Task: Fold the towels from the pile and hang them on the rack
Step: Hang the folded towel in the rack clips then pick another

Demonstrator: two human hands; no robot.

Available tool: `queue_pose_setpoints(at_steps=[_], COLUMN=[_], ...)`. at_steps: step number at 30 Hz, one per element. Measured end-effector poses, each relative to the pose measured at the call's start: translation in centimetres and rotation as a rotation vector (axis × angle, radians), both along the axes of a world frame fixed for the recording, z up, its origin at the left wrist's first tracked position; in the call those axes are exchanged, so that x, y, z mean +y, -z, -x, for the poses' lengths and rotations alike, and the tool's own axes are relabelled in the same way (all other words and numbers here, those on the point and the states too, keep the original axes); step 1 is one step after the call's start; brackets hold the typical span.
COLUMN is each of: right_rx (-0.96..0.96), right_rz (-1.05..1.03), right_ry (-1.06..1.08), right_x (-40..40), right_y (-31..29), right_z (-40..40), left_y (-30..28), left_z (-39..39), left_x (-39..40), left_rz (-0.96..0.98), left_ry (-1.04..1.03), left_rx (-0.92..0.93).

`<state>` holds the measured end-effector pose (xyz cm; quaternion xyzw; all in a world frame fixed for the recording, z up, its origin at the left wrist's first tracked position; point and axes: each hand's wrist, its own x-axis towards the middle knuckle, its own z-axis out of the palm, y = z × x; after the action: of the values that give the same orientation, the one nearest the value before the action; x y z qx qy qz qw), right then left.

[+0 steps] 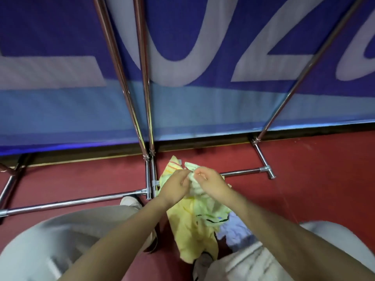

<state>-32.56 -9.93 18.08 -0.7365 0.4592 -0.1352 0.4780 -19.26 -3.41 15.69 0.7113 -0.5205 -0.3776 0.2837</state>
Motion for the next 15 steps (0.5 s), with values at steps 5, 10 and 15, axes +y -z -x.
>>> queue_pose_setpoints(at_steps=[5, 10, 15], right_rx=[-0.085, -0.04, 0.051], right_rz=[0.208, 0.344, 0.38], right_ry=[-0.052, -0.122, -0.226], right_x=[2.9, 6.4, 9.1], right_y=[-8.6, -14.1, -16.0], right_z=[2.2, 4.5, 6.6], left_y=[-7.2, -12.4, -13.4], left_z=[1.4, 2.0, 2.8], left_x=[4.2, 8.9, 11.9], left_rz=[0.177, 0.279, 0.378], left_ry=[0.034, -0.128, -0.138], left_rx=[0.015, 0.142, 0.172])
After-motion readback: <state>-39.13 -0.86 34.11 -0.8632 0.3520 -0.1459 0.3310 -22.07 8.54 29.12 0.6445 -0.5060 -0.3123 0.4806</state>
